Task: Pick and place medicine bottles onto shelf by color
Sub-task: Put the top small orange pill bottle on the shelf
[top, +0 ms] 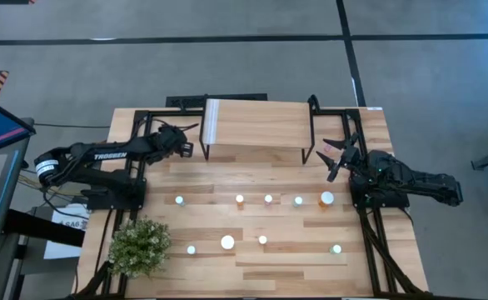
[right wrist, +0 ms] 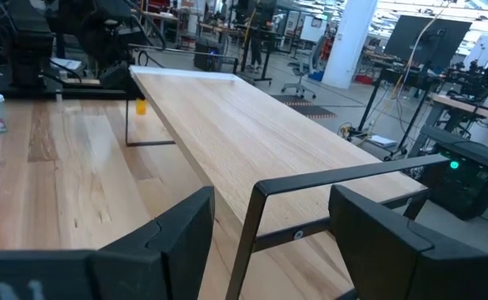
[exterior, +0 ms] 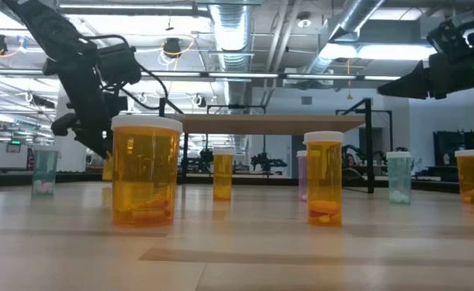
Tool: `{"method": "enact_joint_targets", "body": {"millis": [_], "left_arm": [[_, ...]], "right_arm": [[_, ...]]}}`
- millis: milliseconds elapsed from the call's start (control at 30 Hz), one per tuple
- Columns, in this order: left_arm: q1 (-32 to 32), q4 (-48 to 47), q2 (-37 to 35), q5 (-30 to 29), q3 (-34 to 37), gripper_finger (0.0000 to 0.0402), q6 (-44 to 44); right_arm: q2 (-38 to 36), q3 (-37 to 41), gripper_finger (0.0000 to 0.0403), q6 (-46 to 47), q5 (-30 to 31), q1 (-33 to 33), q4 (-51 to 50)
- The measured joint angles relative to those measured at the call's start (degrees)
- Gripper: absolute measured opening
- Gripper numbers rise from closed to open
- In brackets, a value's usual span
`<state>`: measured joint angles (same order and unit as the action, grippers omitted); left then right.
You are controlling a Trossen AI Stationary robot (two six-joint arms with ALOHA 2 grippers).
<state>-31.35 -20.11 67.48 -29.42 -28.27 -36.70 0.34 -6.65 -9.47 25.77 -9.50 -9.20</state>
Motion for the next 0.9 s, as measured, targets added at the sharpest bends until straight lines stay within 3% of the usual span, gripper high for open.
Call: {"method": "enact_joint_targets", "body": {"millis": [167, 333, 533, 700, 900], "left_arm": [[-0.66, -5.77, -1.68, -1.18, -4.10, 0.0112, 2.35], [-2.52, -13.20, -5.79, -3.44, -12.61, 0.0112, 4.44], [-2.99, -13.42, -7.35, 0.99, -24.81, 0.0112, 9.57], [-2.89, -14.02, -2.75, 3.70, -35.64, 0.0112, 13.97], [-2.89, -16.80, 8.11, 7.16, -48.67, 0.0112, 18.95]], "right_arm": [[0.00, 0.01, 0.0260, 0.00, 0.00, 0.01, -0.81], [0.00, 0.00, 0.0260, 0.00, 0.00, -0.01, -1.35], [0.00, -0.01, 0.0260, 0.00, 0.01, 0.01, -1.72], [0.00, 0.01, 0.0260, 0.00, -0.01, 0.00, -2.01], [0.00, 0.00, 0.0260, 0.00, 0.00, 0.01, -2.86]]}}
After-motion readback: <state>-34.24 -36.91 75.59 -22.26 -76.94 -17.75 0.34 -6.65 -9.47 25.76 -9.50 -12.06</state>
